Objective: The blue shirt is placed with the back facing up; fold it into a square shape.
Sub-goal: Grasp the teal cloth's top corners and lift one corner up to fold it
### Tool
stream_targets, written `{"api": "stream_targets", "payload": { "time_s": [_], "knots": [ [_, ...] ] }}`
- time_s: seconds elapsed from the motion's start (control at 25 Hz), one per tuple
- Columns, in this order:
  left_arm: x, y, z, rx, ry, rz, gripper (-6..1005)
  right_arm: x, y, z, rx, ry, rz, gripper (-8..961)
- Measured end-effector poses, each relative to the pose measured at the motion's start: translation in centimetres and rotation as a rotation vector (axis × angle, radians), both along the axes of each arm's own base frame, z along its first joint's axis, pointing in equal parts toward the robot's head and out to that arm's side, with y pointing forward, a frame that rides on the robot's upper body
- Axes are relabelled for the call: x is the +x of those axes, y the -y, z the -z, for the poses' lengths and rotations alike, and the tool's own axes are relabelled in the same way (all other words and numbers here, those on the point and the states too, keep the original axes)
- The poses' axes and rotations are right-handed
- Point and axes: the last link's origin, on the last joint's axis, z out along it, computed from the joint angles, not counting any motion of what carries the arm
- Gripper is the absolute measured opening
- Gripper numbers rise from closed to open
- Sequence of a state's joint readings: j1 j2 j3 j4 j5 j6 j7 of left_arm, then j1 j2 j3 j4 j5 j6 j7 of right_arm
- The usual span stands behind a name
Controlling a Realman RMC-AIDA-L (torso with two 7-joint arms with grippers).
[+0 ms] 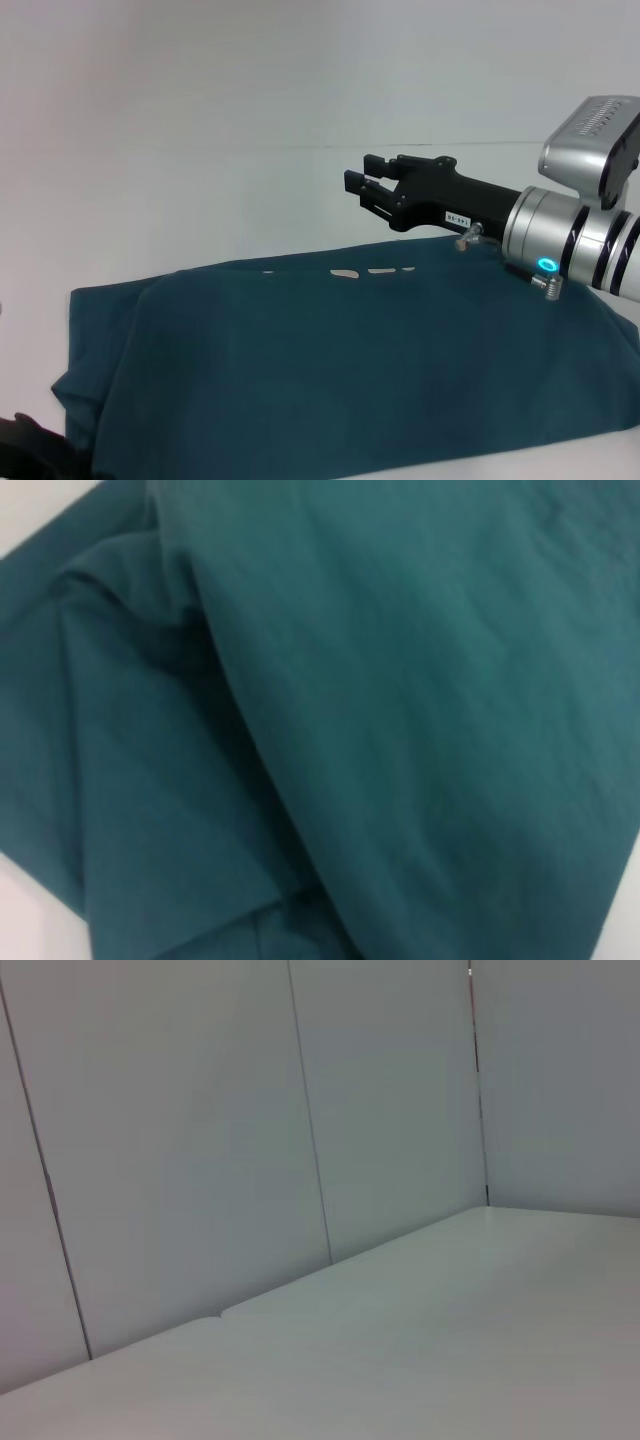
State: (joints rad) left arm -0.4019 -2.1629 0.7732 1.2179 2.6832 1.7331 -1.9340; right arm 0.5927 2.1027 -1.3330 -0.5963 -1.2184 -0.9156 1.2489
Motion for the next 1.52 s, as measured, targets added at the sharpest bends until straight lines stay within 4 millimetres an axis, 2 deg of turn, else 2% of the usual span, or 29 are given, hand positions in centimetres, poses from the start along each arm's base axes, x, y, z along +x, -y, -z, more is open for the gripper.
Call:
{"api": "stream_targets", "payload": {
  "time_s": [0.72,1.16,1.4,1.52],
  "knots": [
    [0.5,-0.4,1.0,-0.032,0.013,0.021,380,0.0,-0.3,-0.3,0.016,-0.005,0.013,362],
    [1.2,-0.7,0.9,-0.04,0.025,0.042,312,0.2,-0.3,-0.4,0.019,-0.009,0.02,362],
    [1.7,-0.8,1.1,-0.071,0.034,0.046,107,0.3,-0.2,-0.5,0.019,-0.02,0.025,363],
    [1.9,-0.8,1.0,-0.073,0.04,0.047,46,0.3,-0.2,-0.4,0.016,-0.021,0.028,363]
  ]
}}
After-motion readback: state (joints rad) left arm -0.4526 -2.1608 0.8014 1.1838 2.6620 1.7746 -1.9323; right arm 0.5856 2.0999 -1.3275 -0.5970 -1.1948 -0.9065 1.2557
